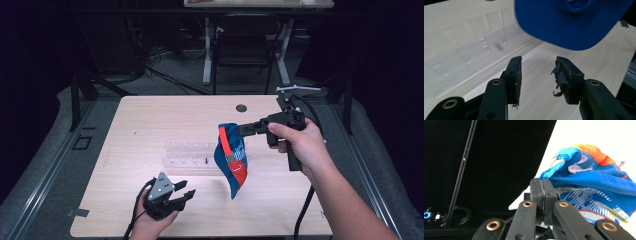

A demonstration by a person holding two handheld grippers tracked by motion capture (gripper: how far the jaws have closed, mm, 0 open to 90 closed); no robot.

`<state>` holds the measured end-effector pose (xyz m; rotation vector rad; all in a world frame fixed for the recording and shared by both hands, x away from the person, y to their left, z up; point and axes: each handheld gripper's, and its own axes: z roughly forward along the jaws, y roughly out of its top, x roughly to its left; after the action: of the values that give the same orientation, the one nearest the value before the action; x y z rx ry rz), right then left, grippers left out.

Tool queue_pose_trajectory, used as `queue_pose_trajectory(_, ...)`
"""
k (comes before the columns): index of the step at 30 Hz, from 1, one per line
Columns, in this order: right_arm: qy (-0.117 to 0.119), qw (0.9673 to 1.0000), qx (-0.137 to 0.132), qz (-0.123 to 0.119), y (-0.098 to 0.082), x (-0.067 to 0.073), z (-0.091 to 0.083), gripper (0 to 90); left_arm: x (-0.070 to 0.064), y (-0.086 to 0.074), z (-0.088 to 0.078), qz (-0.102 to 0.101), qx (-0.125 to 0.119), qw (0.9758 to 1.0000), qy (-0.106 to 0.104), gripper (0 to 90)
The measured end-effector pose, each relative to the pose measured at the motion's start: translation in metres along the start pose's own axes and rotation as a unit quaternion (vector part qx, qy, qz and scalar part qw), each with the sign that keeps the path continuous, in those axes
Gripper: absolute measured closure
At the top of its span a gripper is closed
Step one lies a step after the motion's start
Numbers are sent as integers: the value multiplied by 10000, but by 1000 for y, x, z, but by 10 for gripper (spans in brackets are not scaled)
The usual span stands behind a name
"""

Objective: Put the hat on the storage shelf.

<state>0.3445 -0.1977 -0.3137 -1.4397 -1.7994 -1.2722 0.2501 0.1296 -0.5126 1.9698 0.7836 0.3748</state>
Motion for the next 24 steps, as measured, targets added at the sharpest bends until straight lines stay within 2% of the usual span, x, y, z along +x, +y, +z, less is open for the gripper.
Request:
queue_pose_trajectory(2, -10, 10000, 9, -30, 1, 1, 1, 900, -3, 2, 1, 44, -26, 10000, -18, 563)
queue_pose_trajectory(3, -17, 10000, 6, -35, 1, 2, 2, 900, -11, 6, 3, 111, -83, 9999, -90, 562)
queue_pose_trajectory(5, -19, 10000, -2, -45, 1, 3, 3, 900, -16, 8, 4, 157, -107, 9997, -122, 565)
queue_pose_trajectory(6, -27, 10000, 2, -62, 1, 3, 4, 900, -23, 12, 7, 261, -92, 9994, -216, 565)
queue_pose_trajectory(9, -33, 10000, -19, -56, 2, 4, 5, 900, -32, 17, 13, 341, -116, 9987, -353, 569)
queue_pose_trajectory(12, -12, 10000, -37, -64, 2, 4, 8, 900, -40, 21, 19, 384, -95, 9982, -447, 577)
queue_pose_trajectory(14, -3, 10000, -48, -68, 2, 4, 9, 900, -44, 22, 23, 391, -166, 9977, -529, 575)
queue_pose_trajectory(24, 57, 10000, -21, -72, 3, 5, 16, 900, -63, 34, 42, 430, -177, 9966, -687, 575)
